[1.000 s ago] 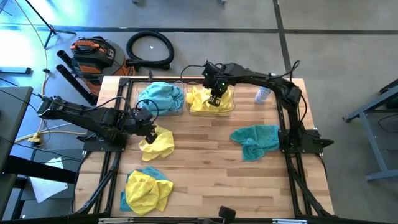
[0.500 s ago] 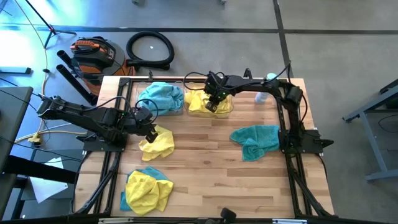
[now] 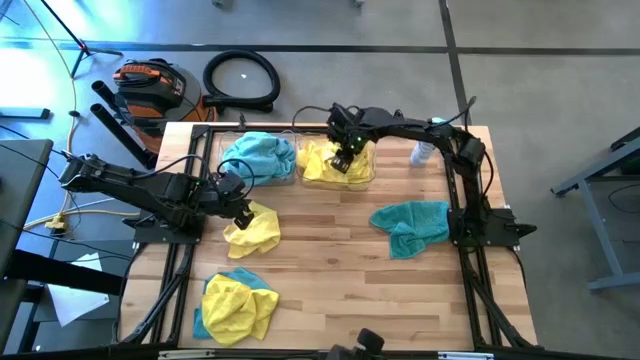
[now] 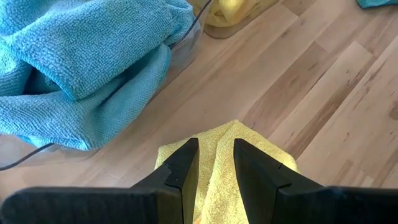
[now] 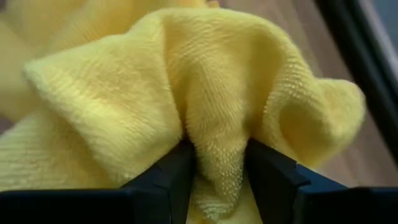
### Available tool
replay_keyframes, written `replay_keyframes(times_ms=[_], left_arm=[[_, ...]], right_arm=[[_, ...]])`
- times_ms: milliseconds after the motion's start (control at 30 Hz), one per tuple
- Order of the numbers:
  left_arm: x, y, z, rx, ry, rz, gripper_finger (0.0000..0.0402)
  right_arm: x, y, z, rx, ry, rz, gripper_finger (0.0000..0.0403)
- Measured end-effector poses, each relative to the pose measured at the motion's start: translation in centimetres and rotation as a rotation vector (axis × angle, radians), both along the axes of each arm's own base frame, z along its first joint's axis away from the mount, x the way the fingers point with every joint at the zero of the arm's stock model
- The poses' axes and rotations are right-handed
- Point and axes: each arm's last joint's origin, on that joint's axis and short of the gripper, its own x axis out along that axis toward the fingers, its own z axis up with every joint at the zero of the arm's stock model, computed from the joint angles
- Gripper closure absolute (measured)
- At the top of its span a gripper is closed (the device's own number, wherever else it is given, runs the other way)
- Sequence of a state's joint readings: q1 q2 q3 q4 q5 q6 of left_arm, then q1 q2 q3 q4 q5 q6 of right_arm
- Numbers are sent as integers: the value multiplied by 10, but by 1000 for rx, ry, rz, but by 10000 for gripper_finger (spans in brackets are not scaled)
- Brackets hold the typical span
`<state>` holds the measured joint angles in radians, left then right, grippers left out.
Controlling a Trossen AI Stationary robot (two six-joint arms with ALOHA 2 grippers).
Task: Sort microfiber towel by color & place in baskets
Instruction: Put the yellow towel into the right transparent bin
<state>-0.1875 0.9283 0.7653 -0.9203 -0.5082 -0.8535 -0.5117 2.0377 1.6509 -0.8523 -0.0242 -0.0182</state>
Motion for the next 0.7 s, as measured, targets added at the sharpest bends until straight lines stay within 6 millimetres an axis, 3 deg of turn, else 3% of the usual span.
replay_keyframes(times_ms=[167,367,533,700], left_arm=[[0,0,0,-16,3,-8,312],[0,-2,-1,-61,11,-33,312],[0,-3,-1,-104,20,-56,312],[0,-4,-2,-133,18,-49,312]], right_arm=[[-4,-8,37,19,16,-51,261],[-9,-9,67,-11,47,-157,261],[-10,4,79,9,82,-207,261],[-15,32,97,-64,126,-272,261]])
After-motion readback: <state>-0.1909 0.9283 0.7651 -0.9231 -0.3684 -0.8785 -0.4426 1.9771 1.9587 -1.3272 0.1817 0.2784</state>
